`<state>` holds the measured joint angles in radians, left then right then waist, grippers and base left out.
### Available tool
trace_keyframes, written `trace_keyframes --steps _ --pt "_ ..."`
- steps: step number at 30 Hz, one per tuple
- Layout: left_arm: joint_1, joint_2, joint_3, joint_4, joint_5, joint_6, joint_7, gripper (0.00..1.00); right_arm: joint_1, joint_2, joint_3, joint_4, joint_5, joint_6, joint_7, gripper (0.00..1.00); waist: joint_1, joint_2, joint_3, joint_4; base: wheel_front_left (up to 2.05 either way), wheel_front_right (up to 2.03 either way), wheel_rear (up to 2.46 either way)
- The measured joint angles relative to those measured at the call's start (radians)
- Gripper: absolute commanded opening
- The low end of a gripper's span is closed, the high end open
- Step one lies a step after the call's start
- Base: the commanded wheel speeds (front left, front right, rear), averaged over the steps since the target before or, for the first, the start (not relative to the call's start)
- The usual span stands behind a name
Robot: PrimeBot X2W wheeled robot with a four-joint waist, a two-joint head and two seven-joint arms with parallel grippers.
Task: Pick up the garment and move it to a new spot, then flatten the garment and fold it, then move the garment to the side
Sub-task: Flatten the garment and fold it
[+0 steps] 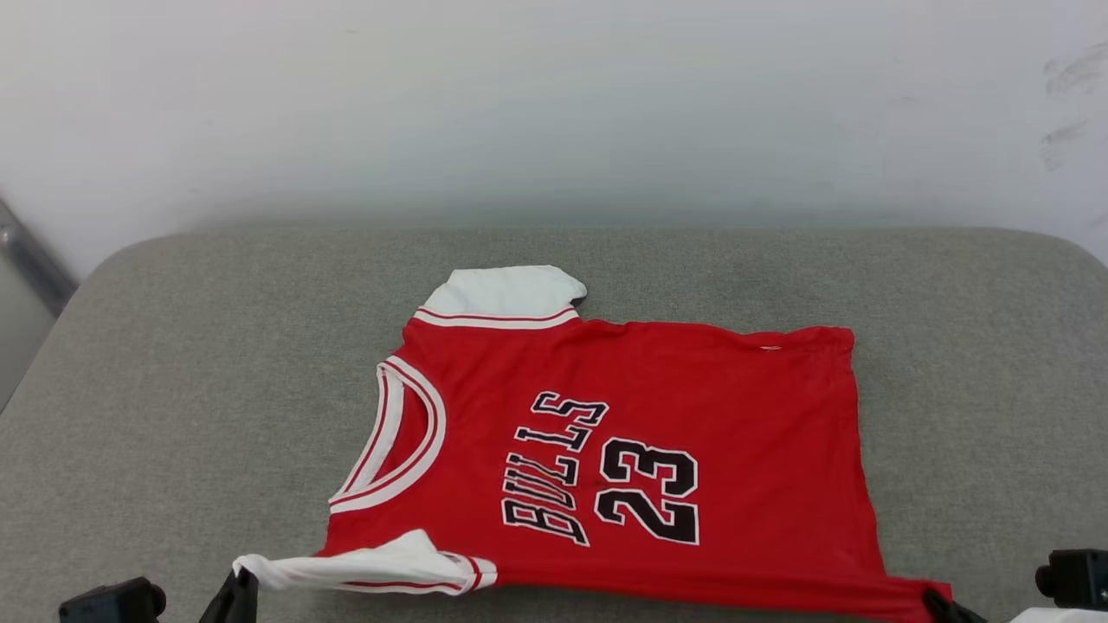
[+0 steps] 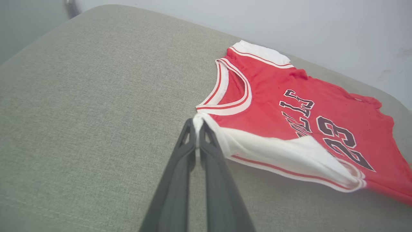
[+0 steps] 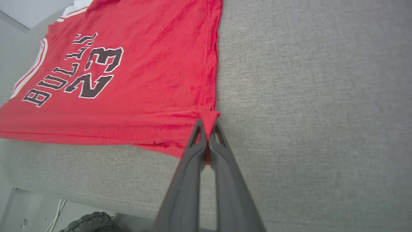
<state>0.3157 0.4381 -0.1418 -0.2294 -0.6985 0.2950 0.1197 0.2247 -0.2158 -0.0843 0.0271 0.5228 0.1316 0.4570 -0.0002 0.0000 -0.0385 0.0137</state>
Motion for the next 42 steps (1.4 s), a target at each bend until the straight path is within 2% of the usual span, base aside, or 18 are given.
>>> trace_keyframes --steps 5,11,16,24,26,27,28,29,30,33,37,42 --pt "-0.047 0.006 -0.024 -0.014 0.007 -0.011 0.022 0.0 -0.022 0.048 -0.032 -0.057 -0.061 0.0 0.074 0.0 0.0001 0.0 0.013 -0.003 0.0 0.0 0.0" --pt "-0.212 -0.009 -0.062 0.111 -0.008 -0.084 0.027 0.0 -0.141 0.056 -0.009 -0.011 -0.093 -0.001 0.087 0.0 0.0003 0.0 0.045 -0.004 0.0 0.0 0.0" --pt "-0.356 -0.029 -0.08 0.273 -0.013 -0.147 0.002 0.0 -0.267 0.047 0.04 0.081 -0.102 -0.001 0.055 0.0 0.0004 0.0 0.099 -0.01 0.0 0.0 0.0" --pt "-0.547 -0.082 -0.114 0.529 -0.013 -0.24 -0.066 0.0 -0.431 0.021 0.119 0.313 -0.104 -0.001 -0.047 0.0 0.0004 0.0 0.196 -0.025 0.0 0.0 0.0" --pt "-0.593 -0.105 -0.136 0.633 -0.021 -0.283 -0.066 0.0 -0.46 0.013 0.152 0.4 -0.102 -0.001 -0.085 0.0 0.0005 0.0 0.22 -0.025 0.0 0.0 0.0" --pt "-0.606 -0.112 -0.146 0.664 -0.026 -0.297 -0.059 0.18 -0.471 0.01 0.162 0.421 -0.101 0.0 -0.098 0.12 0.0005 0.0 0.223 -0.025 0.0 0.0 0.0" --pt "-0.615 -0.119 -0.149 0.696 -0.032 -0.308 -0.057 0.44 -0.481 0.009 0.17 0.44 -0.1 0.0 -0.115 0.4 0.0005 0.0 0.224 -0.025 0.0 0.0 0.0" --pt "-0.624 -0.127 -0.154 0.721 -0.036 -0.315 -0.055 0.97 -0.489 0.008 0.18 0.461 -0.099 0.0 -0.132 0.87 0.0004 0.0 0.224 -0.025 0.0 0.0 0.0" --pt "-0.632 -0.131 -0.156 0.749 -0.036 -0.322 -0.057 1.0 -0.494 0.006 0.191 0.477 -0.097 0.0 -0.147 1.0 0.0004 0.0 0.221 -0.026 0.0 0.0 0.0" --pt "-0.649 -0.14 -0.157 0.809 -0.045 -0.339 -0.071 1.0 -0.501 0.006 0.236 0.504 -0.08 0.001 -0.21 1.0 0.0004 0.0 0.206 -0.028 0.0 0.0 0.0" --pt "-0.649 -0.14 -0.152 0.862 -0.055 -0.35 -0.081 1.0 -0.485 -0.02 0.26 0.496 -0.064 -0.001 -0.354 1.0 0.0004 0.0 0.172 -0.031 0.0 0.0 0.0" --pt "-0.627 -0.102 -0.143 0.861 -0.063 -0.352 -0.067 1.0 -0.451 -0.044 0.272 0.424 -0.075 -0.001 -0.514 1.0 0.0004 0.0 0.119 -0.036 0.0 0.0 0.0"
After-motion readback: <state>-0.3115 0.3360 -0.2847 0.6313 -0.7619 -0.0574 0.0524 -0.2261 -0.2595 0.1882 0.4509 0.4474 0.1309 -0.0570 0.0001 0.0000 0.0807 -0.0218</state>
